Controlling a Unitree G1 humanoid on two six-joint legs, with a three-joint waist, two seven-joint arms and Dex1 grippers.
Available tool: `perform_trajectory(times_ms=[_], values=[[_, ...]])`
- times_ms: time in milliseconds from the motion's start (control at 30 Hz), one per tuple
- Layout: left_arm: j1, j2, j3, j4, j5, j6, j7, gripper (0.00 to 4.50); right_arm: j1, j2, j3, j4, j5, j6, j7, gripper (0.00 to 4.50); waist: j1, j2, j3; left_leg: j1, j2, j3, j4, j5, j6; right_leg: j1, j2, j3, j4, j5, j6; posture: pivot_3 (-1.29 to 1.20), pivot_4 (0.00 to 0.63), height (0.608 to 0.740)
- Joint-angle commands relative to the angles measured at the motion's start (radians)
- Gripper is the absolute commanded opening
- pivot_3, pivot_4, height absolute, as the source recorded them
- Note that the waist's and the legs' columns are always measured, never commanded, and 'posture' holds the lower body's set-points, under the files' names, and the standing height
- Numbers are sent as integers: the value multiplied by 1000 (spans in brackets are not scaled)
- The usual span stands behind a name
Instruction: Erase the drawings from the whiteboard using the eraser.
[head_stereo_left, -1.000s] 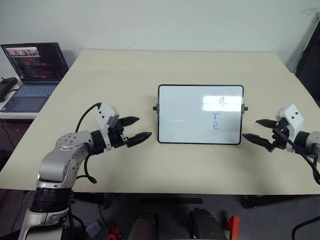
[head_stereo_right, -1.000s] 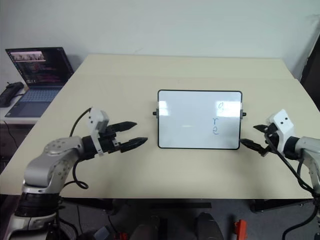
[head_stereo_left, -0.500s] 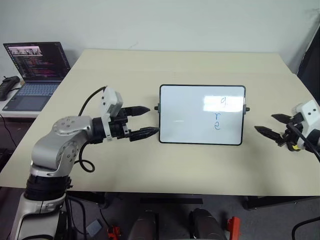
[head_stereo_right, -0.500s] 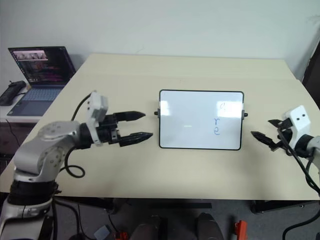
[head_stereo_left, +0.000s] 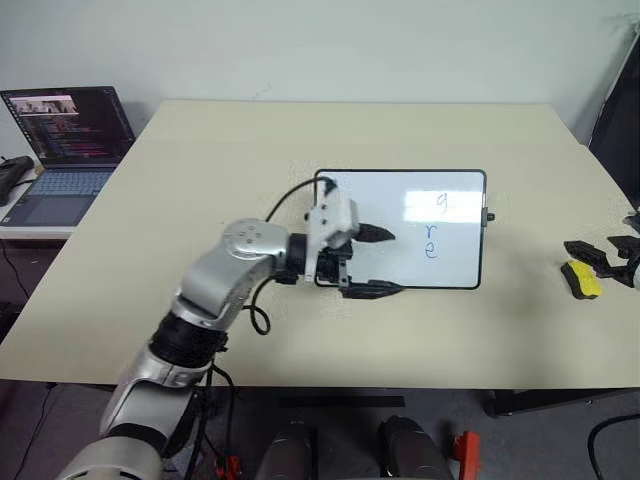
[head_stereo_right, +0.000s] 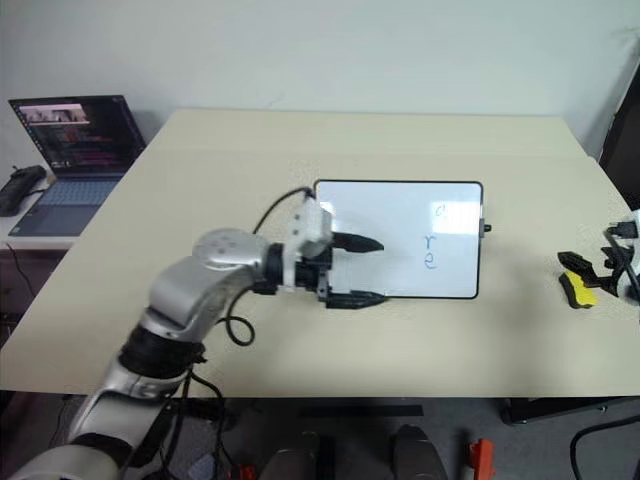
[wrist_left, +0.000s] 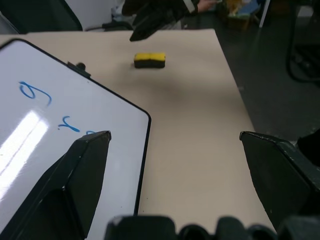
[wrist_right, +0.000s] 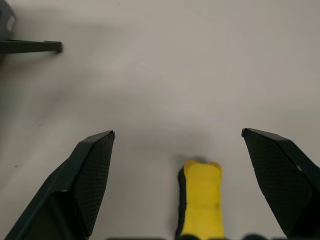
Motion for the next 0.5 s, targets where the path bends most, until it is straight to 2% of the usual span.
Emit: perform_trajectory(times_ms=[33, 133, 267, 500], values=[[-78, -88, -62, 111, 119, -121, 49, 4500, -56, -31, 17, 104, -30, -33, 6, 4470, 2, 0, 0, 0, 0, 0, 1, 0, 0, 0, 0, 0, 0, 0, 0, 0, 150, 740], [-121, -183, -57, 225, 165, -201, 94, 4500, -80, -34, 46, 205, -53, -87, 36, 4470, 3, 0, 0, -1, 0, 0, 1, 0, 0, 0, 0, 0, -1, 0, 0, 0, 150, 740], [-159, -249, -63, 321, 210, -271, 105, 4500, -92, -38, 59, 312, -76, -149, 63, 4470, -1, 0, 0, -1, -1, 1, -1, 0, 0, -1, 0, 0, -1, 0, 0, 0, 150, 740], [-176, -312, -67, 366, 262, -327, 123, 4500, -118, -31, 84, 433, -104, -240, 109, 4470, -3, 0, 0, -1, -1, 1, 0, 0, 0, -1, 0, 1, 0, 0, 1, 0, 150, 740]])
